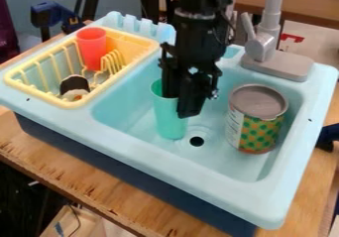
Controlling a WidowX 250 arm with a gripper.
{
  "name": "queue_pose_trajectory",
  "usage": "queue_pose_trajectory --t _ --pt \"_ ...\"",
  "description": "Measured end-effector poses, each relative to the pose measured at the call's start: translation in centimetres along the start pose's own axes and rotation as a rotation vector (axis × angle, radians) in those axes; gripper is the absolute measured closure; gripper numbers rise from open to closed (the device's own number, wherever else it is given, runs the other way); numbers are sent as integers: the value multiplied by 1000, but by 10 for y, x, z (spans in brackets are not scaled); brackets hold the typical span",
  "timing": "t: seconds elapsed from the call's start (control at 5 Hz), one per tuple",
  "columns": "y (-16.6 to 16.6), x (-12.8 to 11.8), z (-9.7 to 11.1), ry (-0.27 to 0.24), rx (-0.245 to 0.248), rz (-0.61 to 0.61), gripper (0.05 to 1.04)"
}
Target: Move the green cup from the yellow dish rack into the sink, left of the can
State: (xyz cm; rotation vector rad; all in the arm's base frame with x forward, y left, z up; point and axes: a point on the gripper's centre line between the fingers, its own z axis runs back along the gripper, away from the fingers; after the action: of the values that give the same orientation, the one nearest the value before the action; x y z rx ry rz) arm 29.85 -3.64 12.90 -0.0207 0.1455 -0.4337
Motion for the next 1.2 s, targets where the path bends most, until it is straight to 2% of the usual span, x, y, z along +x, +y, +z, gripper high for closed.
queue_pose_trajectory --t 0.2,0.4,0.6,0.8,1.2 --pt "0 -7 36 -85 42 35 184" --pt "-3 -25 63 -133 49 59 74" --pt "2 -50 86 -171 56 112 79" --pt "9 -68 98 -186 59 155 79" --pt "10 -69 98 -189 60 161 79"
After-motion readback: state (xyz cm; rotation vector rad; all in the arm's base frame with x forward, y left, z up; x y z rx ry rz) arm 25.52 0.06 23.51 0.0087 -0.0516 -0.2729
